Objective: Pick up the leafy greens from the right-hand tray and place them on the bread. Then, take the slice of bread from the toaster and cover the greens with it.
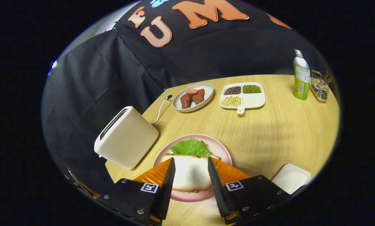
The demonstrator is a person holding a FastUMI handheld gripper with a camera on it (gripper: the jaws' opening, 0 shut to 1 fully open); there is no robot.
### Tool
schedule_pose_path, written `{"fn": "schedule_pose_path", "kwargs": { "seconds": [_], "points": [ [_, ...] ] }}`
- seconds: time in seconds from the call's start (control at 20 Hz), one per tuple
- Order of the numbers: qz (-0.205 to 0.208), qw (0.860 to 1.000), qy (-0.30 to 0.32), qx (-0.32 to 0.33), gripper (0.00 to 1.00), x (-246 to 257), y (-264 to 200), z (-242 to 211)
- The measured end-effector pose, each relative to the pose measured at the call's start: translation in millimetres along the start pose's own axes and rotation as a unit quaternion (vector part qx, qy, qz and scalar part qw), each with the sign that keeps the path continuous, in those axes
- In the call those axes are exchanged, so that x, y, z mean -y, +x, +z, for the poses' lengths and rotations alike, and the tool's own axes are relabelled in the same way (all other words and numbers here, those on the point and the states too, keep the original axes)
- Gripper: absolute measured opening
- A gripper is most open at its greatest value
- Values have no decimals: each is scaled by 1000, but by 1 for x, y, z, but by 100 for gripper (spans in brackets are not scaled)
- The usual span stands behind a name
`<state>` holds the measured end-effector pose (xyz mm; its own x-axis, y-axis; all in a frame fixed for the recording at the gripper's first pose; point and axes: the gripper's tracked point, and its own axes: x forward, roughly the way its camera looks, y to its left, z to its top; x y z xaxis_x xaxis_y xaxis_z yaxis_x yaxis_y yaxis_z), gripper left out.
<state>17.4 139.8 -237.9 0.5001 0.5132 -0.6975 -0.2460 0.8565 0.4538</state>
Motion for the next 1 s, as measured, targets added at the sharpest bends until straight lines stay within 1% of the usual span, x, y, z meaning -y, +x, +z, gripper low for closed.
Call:
{"fn": "schedule_pose_path", "kwargs": {
  "seconds": [0.1, 0.15, 0.2, 0.3, 0.45, 0.6, 0.8, 1.0],
  "points": [
    [-31, 998, -33, 36, 71, 6, -11, 14],
    [-46, 996, -48, 59, 74, 7, -17, 24],
    [-62, 993, -61, 83, 79, 9, -24, 36],
    [-93, 983, -87, 129, 84, 12, -40, 59],
    [-130, 966, -112, 194, 87, 9, -68, 90],
    [-164, 943, -133, 257, 91, 8, -96, 118],
    [-202, 908, -151, 335, 96, 0, -142, 149],
    [-235, 871, -168, 398, 97, -5, -185, 170]
  ]
}}
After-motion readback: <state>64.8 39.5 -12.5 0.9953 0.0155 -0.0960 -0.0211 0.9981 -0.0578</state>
